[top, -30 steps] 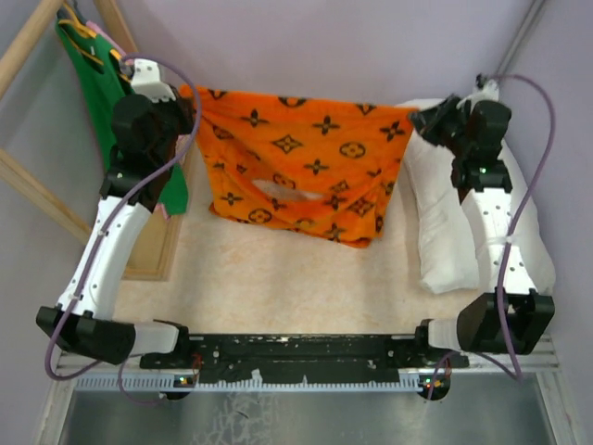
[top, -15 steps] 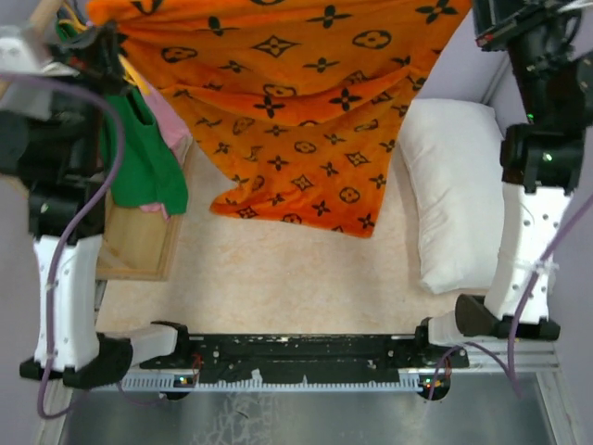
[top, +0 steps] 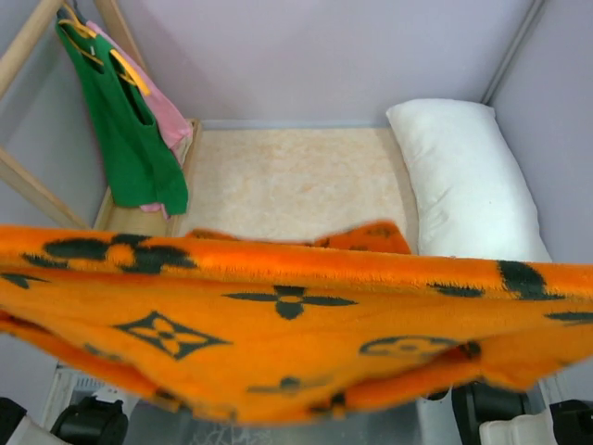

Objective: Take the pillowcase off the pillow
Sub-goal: Fold the pillowcase at the center of the board.

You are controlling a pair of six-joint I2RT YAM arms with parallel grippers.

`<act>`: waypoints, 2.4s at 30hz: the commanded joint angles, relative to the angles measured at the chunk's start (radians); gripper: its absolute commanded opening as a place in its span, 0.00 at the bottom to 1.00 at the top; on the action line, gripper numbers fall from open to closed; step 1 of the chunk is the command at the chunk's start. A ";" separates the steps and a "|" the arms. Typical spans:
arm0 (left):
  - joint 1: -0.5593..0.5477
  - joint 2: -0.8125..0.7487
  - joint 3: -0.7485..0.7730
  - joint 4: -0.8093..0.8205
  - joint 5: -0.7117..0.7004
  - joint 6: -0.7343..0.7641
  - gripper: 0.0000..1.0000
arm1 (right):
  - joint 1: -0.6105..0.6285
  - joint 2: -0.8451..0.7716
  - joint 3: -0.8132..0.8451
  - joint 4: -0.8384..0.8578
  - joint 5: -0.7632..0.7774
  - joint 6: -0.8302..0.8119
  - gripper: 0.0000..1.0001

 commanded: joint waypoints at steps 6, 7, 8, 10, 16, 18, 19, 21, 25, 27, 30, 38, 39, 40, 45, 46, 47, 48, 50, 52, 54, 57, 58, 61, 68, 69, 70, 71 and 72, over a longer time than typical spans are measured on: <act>-0.151 0.233 0.130 -0.170 -0.181 0.168 0.00 | 0.059 0.197 0.024 -0.140 0.220 -0.097 0.00; -0.192 0.255 0.131 -0.178 -0.202 0.193 0.00 | 0.071 0.212 0.015 -0.147 0.230 -0.107 0.00; -0.229 0.275 0.128 -0.183 -0.239 0.221 0.00 | 0.076 0.227 -0.001 -0.155 0.238 -0.115 0.00; -0.296 0.317 0.082 -0.167 -0.307 0.296 0.00 | 0.077 0.260 -0.052 -0.161 0.246 -0.117 0.00; -0.319 0.482 -0.074 -0.088 -0.431 0.399 0.00 | 0.075 0.357 -0.329 -0.098 0.241 -0.093 0.00; -0.231 0.529 -0.151 -0.074 -0.395 0.329 0.00 | 0.074 0.376 -0.463 -0.043 0.230 -0.078 0.00; -0.146 0.556 -0.185 -0.086 -0.311 0.224 0.00 | 0.072 0.384 -0.535 -0.011 0.223 -0.069 0.00; -0.015 0.598 -0.292 -0.041 -0.181 0.096 0.00 | 0.072 0.401 -0.690 0.059 0.214 -0.050 0.00; 0.046 0.781 -0.452 0.116 -0.144 0.092 0.00 | 0.071 0.479 -0.969 0.201 0.203 -0.047 0.00; 0.064 0.912 -0.443 0.167 -0.111 0.085 0.00 | 0.065 0.553 -0.992 0.223 0.229 -0.075 0.00; 0.071 1.092 -0.378 0.247 -0.054 0.077 0.00 | 0.030 0.721 -0.854 0.202 0.191 -0.063 0.00; 0.082 1.314 -0.169 0.329 -0.080 0.077 0.00 | 0.001 1.163 -0.083 -0.136 0.147 -0.162 0.00; 0.087 1.327 -0.137 0.320 -0.078 0.077 0.00 | -0.002 1.208 0.000 -0.163 0.141 -0.164 0.00; 0.090 1.337 -0.107 0.312 -0.076 0.077 0.00 | -0.004 1.242 0.069 -0.181 0.133 -0.162 0.00; 0.094 1.326 -0.064 0.305 -0.033 0.088 0.00 | -0.006 1.246 0.072 -0.150 0.098 -0.146 0.00; 0.094 1.318 -0.076 0.306 -0.030 0.093 0.00 | -0.006 1.212 -0.007 -0.114 0.092 -0.145 0.00; 0.094 1.310 -0.094 0.315 -0.027 0.099 0.00 | -0.006 1.170 -0.096 -0.068 0.088 -0.143 0.00; 0.094 1.298 -0.120 0.326 -0.025 0.104 0.00 | -0.006 1.130 -0.189 -0.021 0.090 -0.140 0.00; 0.094 1.278 -0.177 0.352 -0.020 0.114 0.00 | -0.007 1.055 -0.388 0.059 0.099 -0.137 0.00; 0.094 1.246 -0.261 0.365 -0.006 0.116 0.00 | -0.011 0.978 -0.526 0.105 0.100 -0.130 0.00; 0.094 1.194 -0.367 0.389 0.008 0.103 0.00 | -0.014 0.909 -0.658 0.148 0.094 -0.120 0.00; 0.091 1.083 -0.569 0.462 0.028 0.048 0.00 | -0.025 0.793 -0.841 0.197 0.092 -0.115 0.00; 0.088 1.044 -0.628 0.476 0.032 0.026 0.00 | -0.030 0.756 -0.889 0.199 0.092 -0.113 0.00; 0.070 0.911 -0.801 0.478 0.037 -0.036 0.00 | -0.037 0.635 -1.016 0.189 0.077 -0.105 0.00; -0.013 0.679 -1.162 0.463 -0.014 -0.232 0.00 | -0.037 0.453 -1.322 0.191 0.087 0.014 0.00; -0.038 0.662 -1.197 0.446 -0.031 -0.239 0.00 | -0.038 0.442 -1.366 0.187 0.101 0.036 0.00; -0.064 0.651 -1.220 0.418 -0.053 -0.237 0.00 | -0.038 0.433 -1.406 0.179 0.114 0.060 0.00; -0.095 0.642 -1.239 0.386 -0.083 -0.230 0.00 | -0.038 0.429 -1.454 0.173 0.110 0.076 0.00; -0.124 0.634 -1.258 0.342 -0.116 -0.220 0.00 | -0.038 0.424 -1.485 0.160 0.100 0.087 0.00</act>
